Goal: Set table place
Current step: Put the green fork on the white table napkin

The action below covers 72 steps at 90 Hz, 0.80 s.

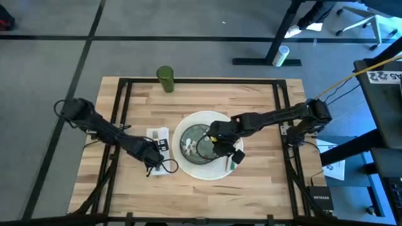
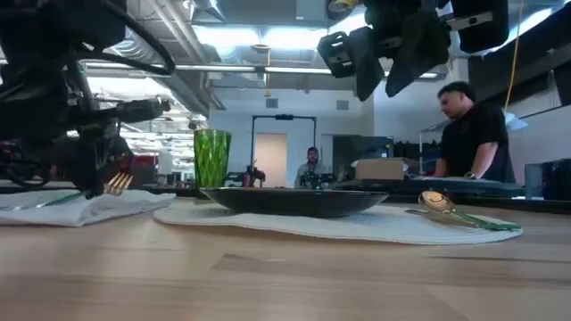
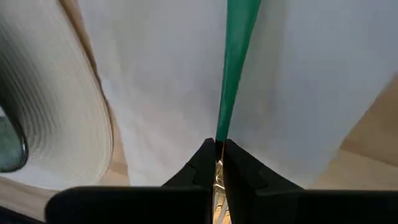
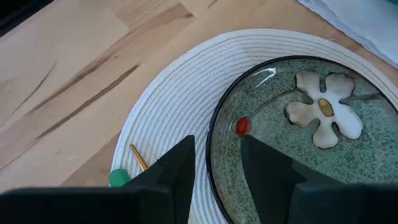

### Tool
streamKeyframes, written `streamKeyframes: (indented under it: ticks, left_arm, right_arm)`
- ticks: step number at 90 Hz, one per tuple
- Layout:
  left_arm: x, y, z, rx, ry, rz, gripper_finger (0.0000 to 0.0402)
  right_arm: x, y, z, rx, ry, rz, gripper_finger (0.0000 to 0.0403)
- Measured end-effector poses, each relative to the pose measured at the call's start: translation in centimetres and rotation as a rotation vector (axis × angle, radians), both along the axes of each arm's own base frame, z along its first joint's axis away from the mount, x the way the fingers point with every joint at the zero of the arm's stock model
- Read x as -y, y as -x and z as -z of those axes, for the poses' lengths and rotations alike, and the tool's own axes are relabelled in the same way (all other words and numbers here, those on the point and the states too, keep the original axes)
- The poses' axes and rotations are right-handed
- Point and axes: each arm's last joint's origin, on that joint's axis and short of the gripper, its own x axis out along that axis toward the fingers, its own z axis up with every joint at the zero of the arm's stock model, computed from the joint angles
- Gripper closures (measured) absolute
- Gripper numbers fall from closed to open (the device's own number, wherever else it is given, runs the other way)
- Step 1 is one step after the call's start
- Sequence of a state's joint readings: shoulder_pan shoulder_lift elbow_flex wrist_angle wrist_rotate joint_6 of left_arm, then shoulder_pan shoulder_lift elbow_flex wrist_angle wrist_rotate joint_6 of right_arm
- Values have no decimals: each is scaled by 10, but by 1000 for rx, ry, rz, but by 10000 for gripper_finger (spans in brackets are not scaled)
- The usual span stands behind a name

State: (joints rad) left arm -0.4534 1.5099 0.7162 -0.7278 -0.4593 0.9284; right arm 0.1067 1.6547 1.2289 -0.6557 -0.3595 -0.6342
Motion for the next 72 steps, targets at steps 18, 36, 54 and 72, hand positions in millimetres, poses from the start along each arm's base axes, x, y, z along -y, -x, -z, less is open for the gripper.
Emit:
streamKeyframes:
  ticks: [18,36,54,72]
  left_arm:
    - [2,-1,4,-3,-1,2,401]
    - [2,-2,4,15,8,-30,401]
    - [3,-3,4,28,15,-30,382]
    - [3,-3,4,43,23,-64,359]
  right_arm:
    - [0,0,0,0,0,0,288]
    - [0,0,0,0,0,0,288]
    - [0,0,0,0,0,0,288]
    - [0,0,0,0,0,0,288]
